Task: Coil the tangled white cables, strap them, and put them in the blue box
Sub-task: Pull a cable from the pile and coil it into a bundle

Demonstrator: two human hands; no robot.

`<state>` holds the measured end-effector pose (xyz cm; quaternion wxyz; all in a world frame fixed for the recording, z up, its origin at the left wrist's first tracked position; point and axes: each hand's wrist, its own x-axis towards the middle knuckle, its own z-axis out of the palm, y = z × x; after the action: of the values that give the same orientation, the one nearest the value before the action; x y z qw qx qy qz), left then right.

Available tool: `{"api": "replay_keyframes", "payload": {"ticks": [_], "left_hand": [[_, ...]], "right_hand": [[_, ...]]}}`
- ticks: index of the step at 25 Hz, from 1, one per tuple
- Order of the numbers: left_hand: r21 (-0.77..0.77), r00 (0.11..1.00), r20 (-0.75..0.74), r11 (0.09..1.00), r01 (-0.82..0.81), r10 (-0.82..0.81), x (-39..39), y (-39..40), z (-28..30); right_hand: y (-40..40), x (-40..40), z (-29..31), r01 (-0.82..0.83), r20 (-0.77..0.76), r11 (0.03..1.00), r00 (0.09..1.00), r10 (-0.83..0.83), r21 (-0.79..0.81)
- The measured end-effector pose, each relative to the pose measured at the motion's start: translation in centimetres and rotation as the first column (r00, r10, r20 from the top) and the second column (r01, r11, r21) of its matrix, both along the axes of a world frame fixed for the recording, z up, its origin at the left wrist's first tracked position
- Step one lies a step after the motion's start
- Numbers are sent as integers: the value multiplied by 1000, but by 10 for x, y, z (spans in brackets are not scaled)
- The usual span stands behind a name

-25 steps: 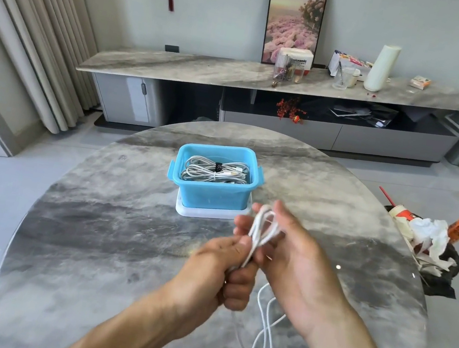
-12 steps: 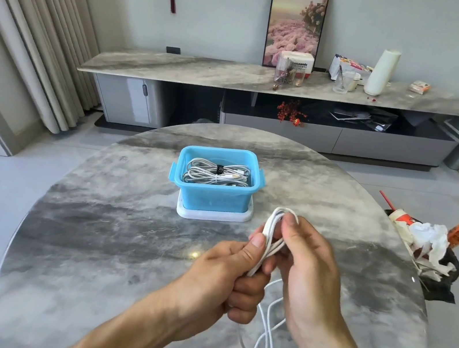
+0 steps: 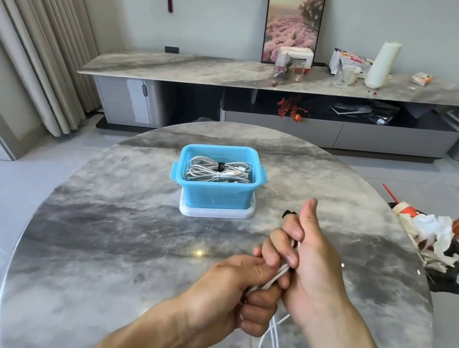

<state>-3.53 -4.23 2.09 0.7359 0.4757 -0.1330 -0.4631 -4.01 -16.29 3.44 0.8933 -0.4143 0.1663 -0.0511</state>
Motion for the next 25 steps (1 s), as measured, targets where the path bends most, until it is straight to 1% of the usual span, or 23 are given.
{"api": "replay_keyframes", "payload": {"ticks": [2,4,5,6,7,9,10,11,12,13,14,15,16,17,18,19,20,21,22,23,24,25], "left_hand": [[-39,999,-39,999,15,-17,3,0,1],[-53,996,-83,998,32,-37,7,-1,2],[-27,996,-84,999,35,-37,8,-1,3],[21,998,-54,999,33,-32,8,-2,3],[83,1000,14,996,17,-18,8,-4,2],[186,973,229,980,-73,29,5,-7,-3],[199,939,336,969,-149,76,5,-7,-4],[179,900,413,956,-232,141,6,-6,-5],[134,867,443,939,-317,230,9,-2,-3],[85,848,409,911,-403,337,14,5,1],[50,833,333,874,-484,442,22,13,6],[25,813,249,836,-549,526,30,20,12],[-7,789,173,802,-597,589,39,27,19],[-38,761,115,769,-639,638,46,34,24],[-45,733,107,740,-672,672,52,40,29],[-17,695,165,707,-707,700,57,45,29],[28,651,292,674,-738,700,60,49,27],[77,592,485,642,-762,644,62,51,23],[109,507,697,624,-774,507,61,51,19],[123,402,856,628,-769,324,57,49,14],[141,306,941,654,-743,144,51,44,11],[169,232,973,688,-706,-1,44,37,8]], "right_hand": [[-2,2,3,39,-16,999,999,-39,-24],[-2,3,3,69,-40,998,997,-69,-15],[-2,4,2,80,-49,997,996,-81,-12],[-2,5,1,94,-55,995,994,-95,-14],[-3,6,-1,110,-54,994,992,-111,-14],[-6,9,-5,120,-4,993,993,-120,-1],[-6,9,-7,75,47,997,996,-76,11],[-4,9,-9,-23,101,999,995,20,24],[1,8,-12,-161,138,987,978,159,2],[6,6,-17,-308,134,946,938,320,-99],[10,3,-21,-440,66,855,878,473,-275],[14,0,-24,-547,-41,709,804,594,-445],[14,-3,-24,-614,-142,555,732,666,-562],[10,-3,-21,-643,-213,460,694,688,-612],[1,-5,-16,-641,-257,421,697,670,-642],[-12,-6,-10,-615,-277,416,727,629,-670],[-25,-8,-2,-575,-267,440,767,583,-690],[-38,-10,6,-528,-216,514,809,547,-676],[-49,-13,11,-480,-131,621,843,522,-620],[-56,-15,15,-427,-28,725,870,492,-541],[-58,-16,18,-369,65,801,891,449,-470],[-58,-15,18,-323,118,848,907,404,-420]]}}
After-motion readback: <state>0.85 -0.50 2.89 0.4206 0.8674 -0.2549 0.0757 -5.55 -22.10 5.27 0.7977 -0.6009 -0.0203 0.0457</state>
